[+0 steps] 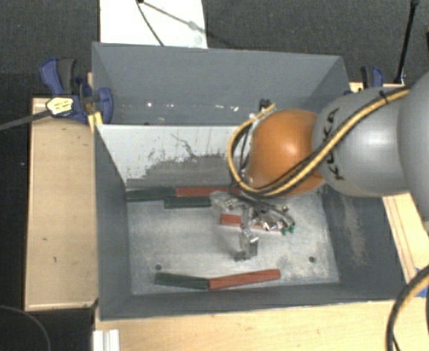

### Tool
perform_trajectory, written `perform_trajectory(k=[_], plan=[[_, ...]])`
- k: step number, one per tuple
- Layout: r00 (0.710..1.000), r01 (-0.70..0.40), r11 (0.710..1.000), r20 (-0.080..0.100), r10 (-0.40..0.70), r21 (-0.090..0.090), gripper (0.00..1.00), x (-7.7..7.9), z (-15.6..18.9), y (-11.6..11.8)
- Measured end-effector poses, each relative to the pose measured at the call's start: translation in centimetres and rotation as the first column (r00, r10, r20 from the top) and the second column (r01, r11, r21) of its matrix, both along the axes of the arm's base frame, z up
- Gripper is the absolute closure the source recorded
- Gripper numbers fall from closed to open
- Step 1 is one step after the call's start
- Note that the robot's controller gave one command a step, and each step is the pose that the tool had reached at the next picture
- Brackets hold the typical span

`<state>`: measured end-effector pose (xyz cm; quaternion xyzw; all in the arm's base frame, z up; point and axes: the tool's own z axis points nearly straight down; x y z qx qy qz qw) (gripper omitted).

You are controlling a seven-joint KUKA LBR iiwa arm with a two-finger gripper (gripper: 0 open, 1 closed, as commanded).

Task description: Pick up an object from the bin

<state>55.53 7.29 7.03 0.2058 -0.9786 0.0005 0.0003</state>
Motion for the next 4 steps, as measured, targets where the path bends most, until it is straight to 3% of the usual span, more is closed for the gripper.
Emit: perform_trajectory(k=[1, 2, 3, 4], plan=[[0.999, 0.051, 0.999, 0.007, -0.051, -0.001, 0.0, 3.3, 0.4, -6.3], [0.999, 0.05, 0.999, 0.002, -0.05, 0.003, 1.0, 3.1, 0.4, -5.7], [1.0, -0.003, 1.0, 0.012, 0.003, 0.002, 1.0, 3.8, 11.2, -5.2], [1.0, 0.017, 1.0, 0.008, -0.017, 0.003, 1.0, 3.7, 14.8, -4.9]])
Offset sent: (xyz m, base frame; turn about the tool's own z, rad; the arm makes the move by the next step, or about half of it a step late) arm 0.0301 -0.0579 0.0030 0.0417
